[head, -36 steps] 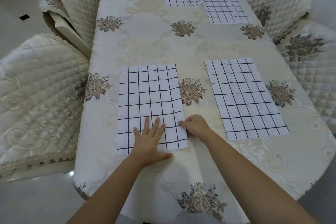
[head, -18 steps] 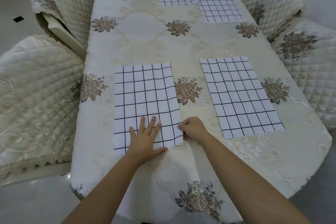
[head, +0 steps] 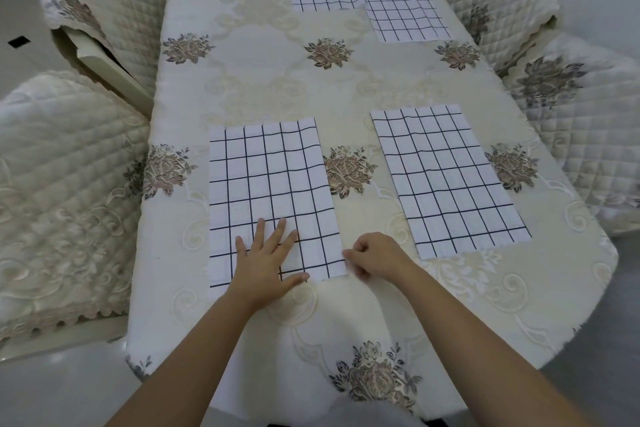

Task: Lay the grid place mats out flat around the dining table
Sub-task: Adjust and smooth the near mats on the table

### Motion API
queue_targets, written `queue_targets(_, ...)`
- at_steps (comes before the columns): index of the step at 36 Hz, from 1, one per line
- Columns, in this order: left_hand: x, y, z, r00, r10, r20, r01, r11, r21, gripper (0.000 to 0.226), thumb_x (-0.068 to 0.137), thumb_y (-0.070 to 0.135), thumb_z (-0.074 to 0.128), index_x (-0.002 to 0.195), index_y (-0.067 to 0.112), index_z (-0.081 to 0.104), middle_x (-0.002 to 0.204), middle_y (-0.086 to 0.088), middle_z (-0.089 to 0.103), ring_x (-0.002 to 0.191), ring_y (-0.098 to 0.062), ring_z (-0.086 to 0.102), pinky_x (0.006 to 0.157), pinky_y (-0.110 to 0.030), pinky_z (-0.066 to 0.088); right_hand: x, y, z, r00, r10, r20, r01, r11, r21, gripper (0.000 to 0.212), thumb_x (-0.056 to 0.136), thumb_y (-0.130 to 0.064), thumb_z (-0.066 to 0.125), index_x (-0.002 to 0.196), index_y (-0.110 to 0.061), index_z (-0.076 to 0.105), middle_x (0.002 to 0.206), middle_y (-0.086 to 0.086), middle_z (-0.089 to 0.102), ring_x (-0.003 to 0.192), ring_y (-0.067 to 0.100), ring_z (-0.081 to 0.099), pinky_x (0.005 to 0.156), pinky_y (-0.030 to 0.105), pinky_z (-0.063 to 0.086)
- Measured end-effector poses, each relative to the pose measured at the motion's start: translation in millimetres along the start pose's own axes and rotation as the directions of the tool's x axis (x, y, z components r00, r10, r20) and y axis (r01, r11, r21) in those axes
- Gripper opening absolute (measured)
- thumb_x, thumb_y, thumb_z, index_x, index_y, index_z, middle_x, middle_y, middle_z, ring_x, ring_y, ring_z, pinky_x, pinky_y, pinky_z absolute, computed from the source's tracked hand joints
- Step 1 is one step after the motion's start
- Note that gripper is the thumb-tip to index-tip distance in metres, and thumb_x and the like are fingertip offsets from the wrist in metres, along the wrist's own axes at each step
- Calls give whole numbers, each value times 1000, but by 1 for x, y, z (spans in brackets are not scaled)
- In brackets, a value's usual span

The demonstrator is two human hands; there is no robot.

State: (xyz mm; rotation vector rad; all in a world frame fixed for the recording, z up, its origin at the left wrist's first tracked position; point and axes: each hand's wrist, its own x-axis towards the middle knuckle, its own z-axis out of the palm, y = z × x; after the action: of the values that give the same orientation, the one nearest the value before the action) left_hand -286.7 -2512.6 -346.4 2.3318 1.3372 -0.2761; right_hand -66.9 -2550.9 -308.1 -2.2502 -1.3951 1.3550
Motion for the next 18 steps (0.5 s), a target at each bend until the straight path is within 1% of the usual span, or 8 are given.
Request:
queue_targets(3, 1, 2, -1, 1000, -12, -17, 12, 999, -34, 119, 50, 88, -21, 149, 29, 7, 151, 10, -18, 139, -21, -25, 110, -59, -6, -2, 9, -2, 991, 0, -136, -7, 999, -50, 25, 89, -33, 55, 71, -16, 53, 65, -5, 56, 70, 18, 56, 71, 32, 48)
queue_targets(5, 3, 7, -2, 1000, -18, -13, 18, 1000, -17, 113, 56, 86, -16, 149, 27, 6, 155, 7, -16, 141, -22, -24, 111, -58, -6, -4, 14, -5, 977, -12, -215, -2, 998, -62, 20, 91, -29, 52, 82, -12, 58, 69, -4, 55, 74, 19, 55, 69, 31, 45)
queue_targets(9, 13, 28, -5, 1000, -14, -25, 14, 1000, -3, 93, 67, 67, -6, 149, 24, 5, 157, 5, -15, 142, -23, -21, 112, -55, -5, -3, 26, -15, 913, -92, -398, 15, 981, -193, 18, 91, -19, 48, 100, -7, 59, 94, 5, 57, 87, 23, 55, 70, 31, 42)
queue_targets(11, 20, 40, -6, 1000, -6, -24, 6, 1000, -21, 81, 81, 65, 6, 149, 22, 5, 157, 5, -15, 142, -23, -21, 113, -54, -6, -2, 33, -20, 858, -169, -485, 24, 956, -291, 23, 87, -16, 49, 105, -4, 59, 102, 11, 55, 93, 29, 55, 71, 35, 45)
queue_targets(13, 28, 54, -9, 1000, -21, -20, 20, 999, -40, 65, 95, 51, 23, 149, 20, 6, 157, 4, -14, 143, -21, -21, 113, -53, -6, 2, 44, -26, 819, -216, -532, 22, 938, -346, 35, 78, -21, 45, 100, 1, 62, 98, 19, 58, 85, 38, 59, 64, 39, 50)
queue_targets(15, 37, 66, -13, 999, -34, -24, 33, 998, -50, 60, 98, 43, 27, 149, 18, 6, 157, 4, -13, 143, -21, -19, 113, -53, -4, 9, 52, -33, 828, -213, -518, 17, 934, -357, 41, 78, -22, 45, 107, 3, 61, 111, 25, 58, 97, 43, 59, 75, 46, 50)
queue_targets(17, 46, 77, -17, 998, -51, -35, 50, 998, -33, 58, 99, 40, 26, 149, 18, 6, 157, 3, -12, 143, -20, -17, 113, -53, -3, 15, 57, -39, 847, -204, -491, 11, 929, -369, 43, 85, -18, 47, 122, 3, 55, 131, 26, 49, 121, 44, 47, 94, 52, 40)
queue_targets(18, 50, 80, -19, 997, -65, -42, 64, 998, -22, 57, 100, 38, 26, 149, 17, 6, 157, 3, -11, 144, -20, -16, 114, -53, -2, 18, 61, -42, 844, -210, -493, 16, 930, -368, 47, 87, -20, 40, 125, 3, 53, 136, 26, 46, 126, 43, 43, 97, 54, 37)
